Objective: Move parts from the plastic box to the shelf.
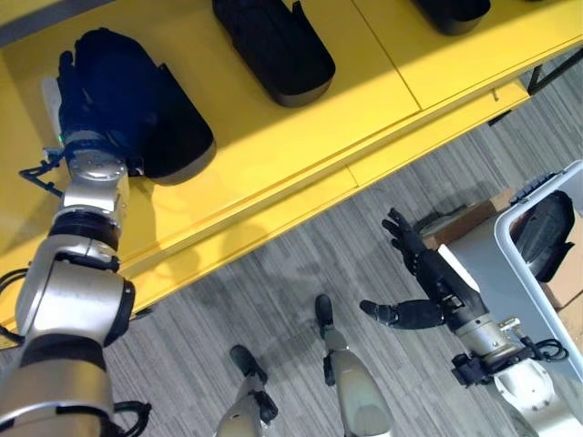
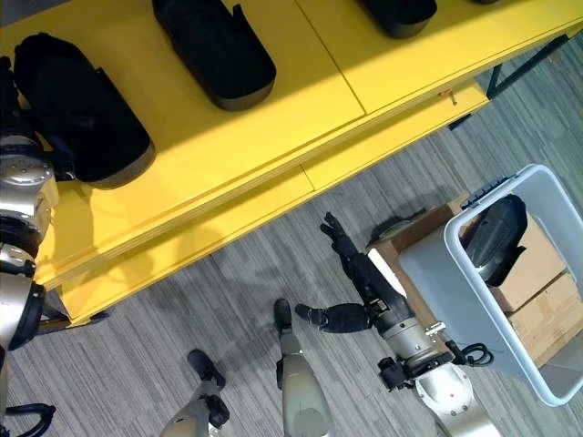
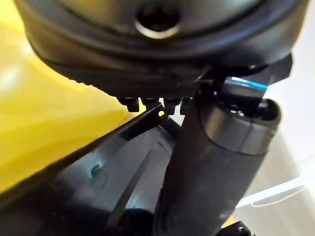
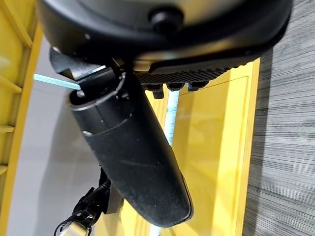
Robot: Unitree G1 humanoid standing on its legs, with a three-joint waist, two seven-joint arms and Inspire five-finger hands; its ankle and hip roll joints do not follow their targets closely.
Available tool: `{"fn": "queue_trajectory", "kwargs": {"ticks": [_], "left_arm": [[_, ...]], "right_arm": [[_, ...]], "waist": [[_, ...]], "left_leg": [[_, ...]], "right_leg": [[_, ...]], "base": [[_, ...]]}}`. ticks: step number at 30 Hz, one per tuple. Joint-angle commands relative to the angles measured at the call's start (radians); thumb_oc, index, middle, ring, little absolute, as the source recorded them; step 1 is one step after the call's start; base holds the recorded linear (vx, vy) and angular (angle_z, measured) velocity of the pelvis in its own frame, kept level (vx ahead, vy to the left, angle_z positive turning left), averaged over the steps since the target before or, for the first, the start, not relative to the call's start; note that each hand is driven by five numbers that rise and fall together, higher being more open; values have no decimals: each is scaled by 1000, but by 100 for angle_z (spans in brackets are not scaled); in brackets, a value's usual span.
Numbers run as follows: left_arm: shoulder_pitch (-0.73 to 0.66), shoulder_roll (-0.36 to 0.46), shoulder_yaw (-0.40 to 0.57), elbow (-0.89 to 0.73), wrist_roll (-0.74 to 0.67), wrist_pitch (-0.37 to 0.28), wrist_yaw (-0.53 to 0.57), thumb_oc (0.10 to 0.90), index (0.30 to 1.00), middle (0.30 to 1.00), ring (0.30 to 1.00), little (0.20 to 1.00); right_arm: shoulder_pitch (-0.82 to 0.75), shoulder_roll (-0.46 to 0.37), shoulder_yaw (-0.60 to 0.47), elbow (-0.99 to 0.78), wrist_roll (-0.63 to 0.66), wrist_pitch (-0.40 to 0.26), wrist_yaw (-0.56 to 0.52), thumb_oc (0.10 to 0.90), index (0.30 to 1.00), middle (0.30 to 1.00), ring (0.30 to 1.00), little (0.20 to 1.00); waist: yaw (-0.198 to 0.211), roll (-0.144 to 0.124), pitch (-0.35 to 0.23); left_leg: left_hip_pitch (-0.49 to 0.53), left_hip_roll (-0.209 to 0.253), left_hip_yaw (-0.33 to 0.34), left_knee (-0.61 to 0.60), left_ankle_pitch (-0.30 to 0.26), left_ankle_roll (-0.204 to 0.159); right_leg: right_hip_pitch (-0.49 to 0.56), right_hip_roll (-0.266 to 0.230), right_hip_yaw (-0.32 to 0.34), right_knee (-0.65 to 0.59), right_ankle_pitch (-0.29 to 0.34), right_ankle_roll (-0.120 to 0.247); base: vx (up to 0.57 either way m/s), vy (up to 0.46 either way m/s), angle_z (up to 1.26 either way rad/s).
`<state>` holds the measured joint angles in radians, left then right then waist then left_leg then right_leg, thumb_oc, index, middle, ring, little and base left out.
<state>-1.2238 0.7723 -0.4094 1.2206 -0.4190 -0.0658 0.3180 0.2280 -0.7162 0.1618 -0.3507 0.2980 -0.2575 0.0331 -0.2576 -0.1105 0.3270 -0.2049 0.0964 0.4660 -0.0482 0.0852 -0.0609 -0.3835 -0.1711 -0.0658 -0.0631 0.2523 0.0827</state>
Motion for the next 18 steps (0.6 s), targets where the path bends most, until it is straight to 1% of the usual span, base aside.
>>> {"fn": "queue_trajectory", "kwargs": {"ticks": [1, 2, 8, 9, 11, 12, 13, 14, 16, 18], "left_arm": [[-110, 70, 19, -8, 26, -73, 11, 900, 1000, 1000, 1000, 1000], [-102, 71, 27, -14, 13, -75, 9, 900, 1000, 1000, 1000, 1000], [-34, 65, 59, -106, -68, -110, -3, 900, 1000, 1000, 1000, 1000], [-8, 62, 69, -146, -88, -122, 3, 900, 1000, 1000, 1000, 1000], [59, 55, 98, -228, -135, -144, 8, 900, 1000, 1000, 1000, 1000], [128, 48, 123, -314, -176, -166, 5, 900, 1000, 1000, 1000, 1000], [163, 47, 134, -357, -176, -174, 12, 900, 1000, 1000, 1000, 1000], [166, 48, 136, -359, -175, -173, 13, 900, 1000, 1000, 1000, 1000], [243, 48, 165, -440, -199, -188, 15, 900, 1000, 1000, 1000, 1000], [384, 66, 213, -601, -180, -208, 18, 900, 1000, 1000, 1000, 1000]], "right_arm": [[-24, -43, -79, -89, 51, -100, 7, 900, 1000, 1000, 1000, 1000], [-33, -45, -77, -90, 48, -99, 5, 900, 1000, 1000, 1000, 1000], [-119, -34, -53, -66, 38, -85, -11, 900, 1000, 1000, 1000, 1000], [-140, -31, -48, -57, 37, -83, -18, 900, 1000, 1000, 1000, 1000], [-193, -19, -28, -30, 27, -78, -36, 900, 1000, 1000, 1000, 1000], [-240, -12, -10, -8, -4, -69, -61, 900, 1000, 1000, 1000, 1000], [-263, -8, -2, 4, -17, -67, -71, 900, 1000, 1000, 1000, 1000], [-265, -8, 1, 5, -18, -67, -71, 900, 1000, 1000, 1000, 1000], [-299, -1, 9, 22, -38, -60, -91, 900, 1000, 1000, 1000, 1000], [-329, 16, 2, 40, -72, -54, -118, 900, 1000, 1000, 1000, 1000]], "waist": [[5, 41, -24], [4, 38, -24], [43, 61, -42], [54, 64, -46], [69, 70, -52], [90, 74, -59], [98, 76, -63], [97, 75, -64], [111, 77, -74], [135, 81, -93]], "left_leg": [[60, 34, -88, 139, -145, -43], [58, 29, -82, 133, -120, -37], [103, 22, -115, 83, -95, -33], [111, 21, -121, 73, -91, -32], [131, 21, -135, 50, -81, -31], [146, 22, -145, 33, -73, -31], [155, 22, -149, 21, -66, -31], [153, 21, -149, 19, -62, -30], [167, 24, -158, -4, -50, -32], [188, 36, -174, -36, -29, -37]], "right_leg": [[61, -95, 18, 45, -23, 148], [59, -102, 12, 47, -8, 139], [112, -115, -34, 49, -22, 138], [121, -115, -43, 49, -24, 138], [143, -116, -61, 47, -30, 136], [162, -118, -74, 46, -36, 133], [172, -118, -83, 45, -39, 132], [170, -118, -83, 44, -36, 131], [185, -117, -100, 40, -41, 128], [219, -110, -130, 32, -51, 123]], "base": [[-77, -33, 2], [-77, -43, 5], [-3, -32, 15], [6, -30, 9], [11, -45, 26], [7, -56, 29], [-6, -44, 26], [-2, -30, 16], [-6, -54, 21], [-6, -73, 30]]}}
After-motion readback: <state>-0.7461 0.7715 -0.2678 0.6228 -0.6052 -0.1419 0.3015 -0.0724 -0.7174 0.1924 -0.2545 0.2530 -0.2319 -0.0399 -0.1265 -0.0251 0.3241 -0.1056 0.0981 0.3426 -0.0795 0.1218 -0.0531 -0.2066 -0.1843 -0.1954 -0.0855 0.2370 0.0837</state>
